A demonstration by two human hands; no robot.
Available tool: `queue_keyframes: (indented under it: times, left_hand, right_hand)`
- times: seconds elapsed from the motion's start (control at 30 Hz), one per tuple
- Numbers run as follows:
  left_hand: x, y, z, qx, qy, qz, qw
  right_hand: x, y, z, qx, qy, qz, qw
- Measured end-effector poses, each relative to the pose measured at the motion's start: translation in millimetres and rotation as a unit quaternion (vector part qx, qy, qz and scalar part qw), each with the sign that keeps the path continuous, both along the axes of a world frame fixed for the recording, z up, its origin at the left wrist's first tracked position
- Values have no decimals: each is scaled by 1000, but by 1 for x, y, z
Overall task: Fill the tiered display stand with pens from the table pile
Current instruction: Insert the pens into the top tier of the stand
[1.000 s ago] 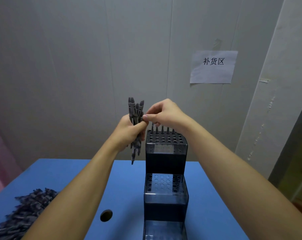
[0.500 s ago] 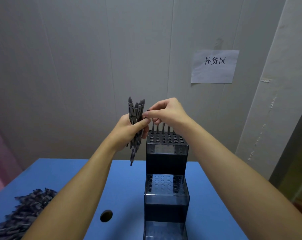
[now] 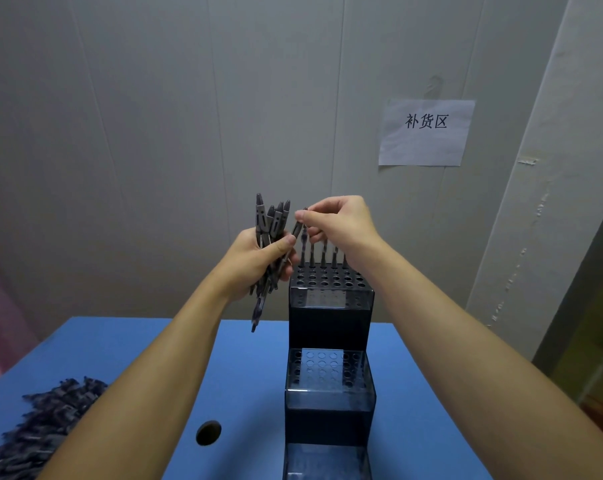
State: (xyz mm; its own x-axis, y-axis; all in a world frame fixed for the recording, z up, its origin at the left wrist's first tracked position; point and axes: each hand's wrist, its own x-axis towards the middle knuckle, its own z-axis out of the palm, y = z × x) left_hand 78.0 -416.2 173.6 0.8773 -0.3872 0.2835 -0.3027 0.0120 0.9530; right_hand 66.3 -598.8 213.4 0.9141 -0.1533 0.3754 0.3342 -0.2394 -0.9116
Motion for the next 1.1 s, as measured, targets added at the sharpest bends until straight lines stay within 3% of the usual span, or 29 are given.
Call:
queue_keyframes:
  times: [0.13,0.27,0.47,0.87,1.1]
  left_hand:
    - [0,-5,3,-31,-9,27,999]
    - [3,-11,9,-110,-3,96,989]
    - [10,-16,13,-126,-8,163,979]
    - [4,-31,18,-183,34,153,970]
    - [0,-35,16,-134,16,153,979]
  right_hand:
    - [0,0,-1,3,2,10,1000]
    - [-5,2,-8,-68,75,62,993]
    - [-9,4,-13,-75,110,79,988]
    - [-11,9,-18,6,102,101,990]
    - [-12,8,-20,27,101,89,991]
